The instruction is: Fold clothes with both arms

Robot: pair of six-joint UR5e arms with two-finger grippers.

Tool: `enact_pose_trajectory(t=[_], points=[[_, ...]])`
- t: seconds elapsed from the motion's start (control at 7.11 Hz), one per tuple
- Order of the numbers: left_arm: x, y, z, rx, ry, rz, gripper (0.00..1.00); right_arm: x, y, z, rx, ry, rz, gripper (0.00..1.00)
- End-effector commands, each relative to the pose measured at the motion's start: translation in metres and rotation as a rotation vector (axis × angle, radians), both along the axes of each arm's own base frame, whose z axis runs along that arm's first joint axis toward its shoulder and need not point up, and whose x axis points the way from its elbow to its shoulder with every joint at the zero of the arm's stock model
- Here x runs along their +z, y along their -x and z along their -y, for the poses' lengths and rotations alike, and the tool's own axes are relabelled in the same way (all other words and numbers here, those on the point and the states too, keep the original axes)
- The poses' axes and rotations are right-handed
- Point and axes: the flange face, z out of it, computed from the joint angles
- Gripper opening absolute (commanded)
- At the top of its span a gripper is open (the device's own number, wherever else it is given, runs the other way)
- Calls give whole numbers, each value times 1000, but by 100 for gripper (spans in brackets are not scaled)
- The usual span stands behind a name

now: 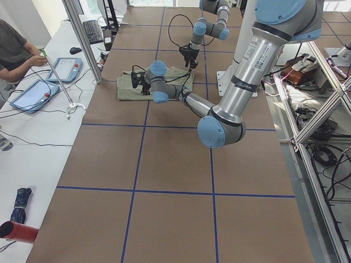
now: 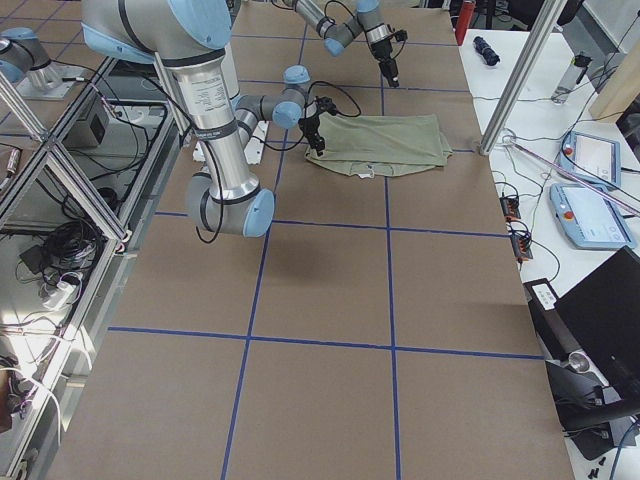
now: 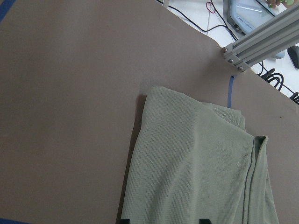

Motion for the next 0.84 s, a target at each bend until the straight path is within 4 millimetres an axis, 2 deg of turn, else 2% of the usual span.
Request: enact_pose_trajectory(t=[0.0,0.14,0.42,0.56,0.7], points=[[1,0,0,0,2,2,58,0,4,1,0,-2,-4,4],[1,0,0,-1,3,1,58,1,4,0,-1,0,-7,0],[0,0,0,-2,3,-2,58,2,7,-3,-11,11,-3,0],[-2,1,-1,-2,1,-6,58,5,0,7,2,15,-7,0],[-4,1,-1,-2,0,-7,58,7,-19,23,-9,61,11,0]])
